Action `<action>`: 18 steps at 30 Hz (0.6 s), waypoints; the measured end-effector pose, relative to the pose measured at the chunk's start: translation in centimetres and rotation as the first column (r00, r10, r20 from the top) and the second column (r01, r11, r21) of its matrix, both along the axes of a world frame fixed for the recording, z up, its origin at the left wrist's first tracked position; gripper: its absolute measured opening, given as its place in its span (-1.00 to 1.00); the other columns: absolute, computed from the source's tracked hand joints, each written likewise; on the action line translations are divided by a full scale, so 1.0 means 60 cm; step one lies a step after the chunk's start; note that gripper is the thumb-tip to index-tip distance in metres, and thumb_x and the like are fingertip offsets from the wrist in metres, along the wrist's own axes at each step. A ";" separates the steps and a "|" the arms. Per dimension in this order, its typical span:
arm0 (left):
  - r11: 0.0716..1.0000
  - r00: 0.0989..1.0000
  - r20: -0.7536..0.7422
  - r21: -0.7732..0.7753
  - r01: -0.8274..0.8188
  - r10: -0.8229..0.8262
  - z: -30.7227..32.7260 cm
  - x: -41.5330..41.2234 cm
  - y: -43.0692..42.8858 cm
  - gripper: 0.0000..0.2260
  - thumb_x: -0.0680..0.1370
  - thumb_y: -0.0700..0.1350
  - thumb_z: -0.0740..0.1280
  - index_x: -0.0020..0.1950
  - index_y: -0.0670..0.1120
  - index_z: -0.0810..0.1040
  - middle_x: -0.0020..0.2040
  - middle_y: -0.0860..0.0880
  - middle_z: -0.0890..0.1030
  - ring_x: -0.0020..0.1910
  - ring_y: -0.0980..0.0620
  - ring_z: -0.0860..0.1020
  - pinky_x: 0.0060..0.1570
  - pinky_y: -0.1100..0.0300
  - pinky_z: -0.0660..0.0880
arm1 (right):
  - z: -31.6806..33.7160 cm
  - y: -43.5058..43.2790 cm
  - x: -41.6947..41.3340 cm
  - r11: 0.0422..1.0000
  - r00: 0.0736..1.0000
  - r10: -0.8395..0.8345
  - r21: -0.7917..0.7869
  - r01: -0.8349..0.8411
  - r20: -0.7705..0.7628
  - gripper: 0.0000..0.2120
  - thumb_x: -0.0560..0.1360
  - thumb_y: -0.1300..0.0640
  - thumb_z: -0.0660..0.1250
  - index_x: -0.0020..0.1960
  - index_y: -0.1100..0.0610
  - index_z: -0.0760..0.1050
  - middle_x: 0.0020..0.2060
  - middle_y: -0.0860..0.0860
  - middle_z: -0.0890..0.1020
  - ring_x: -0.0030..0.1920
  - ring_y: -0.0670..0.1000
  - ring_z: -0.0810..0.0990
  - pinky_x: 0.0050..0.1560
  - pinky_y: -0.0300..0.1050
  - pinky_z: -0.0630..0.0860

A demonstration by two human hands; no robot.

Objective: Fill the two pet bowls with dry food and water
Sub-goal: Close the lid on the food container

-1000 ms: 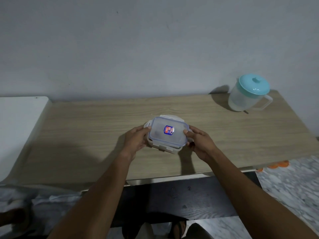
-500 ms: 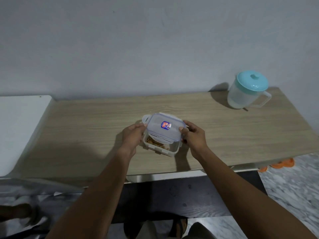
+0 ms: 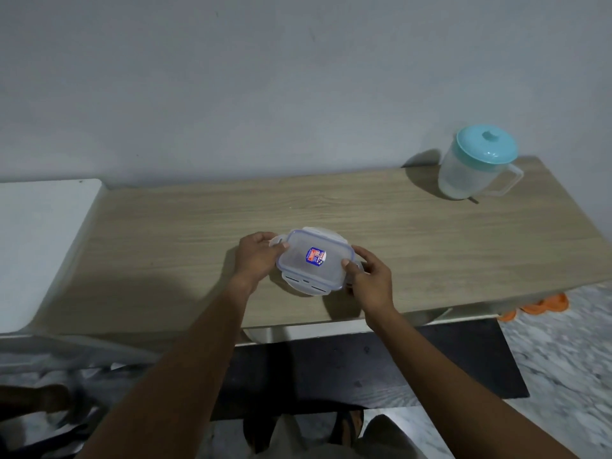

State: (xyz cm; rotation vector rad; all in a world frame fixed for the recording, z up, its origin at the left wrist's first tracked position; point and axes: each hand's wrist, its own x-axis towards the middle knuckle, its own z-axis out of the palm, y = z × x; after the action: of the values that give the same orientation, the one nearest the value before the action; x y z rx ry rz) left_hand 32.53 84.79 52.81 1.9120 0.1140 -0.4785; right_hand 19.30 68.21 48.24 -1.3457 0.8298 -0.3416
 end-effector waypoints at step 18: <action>0.984 0.984 -0.045 0.053 -0.169 0.172 -0.005 -0.041 -0.001 -0.84 0.40 -0.03 0.56 -0.21 -0.12 0.72 -0.31 -0.17 0.71 -0.25 -0.17 0.71 -0.09 -0.06 0.67 | 0.008 0.008 0.063 0.868 0.956 -0.240 -0.478 0.134 -0.168 -0.73 0.49 -0.11 0.47 0.00 0.08 0.71 -0.10 -0.02 0.73 -0.08 0.01 0.66 -0.06 -0.09 0.50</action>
State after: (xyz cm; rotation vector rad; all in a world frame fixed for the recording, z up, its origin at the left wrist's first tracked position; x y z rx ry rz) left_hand 30.04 84.73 52.52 1.9188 0.3222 -0.4104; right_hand 23.09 68.68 48.73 -1.7764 1.1199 -0.5770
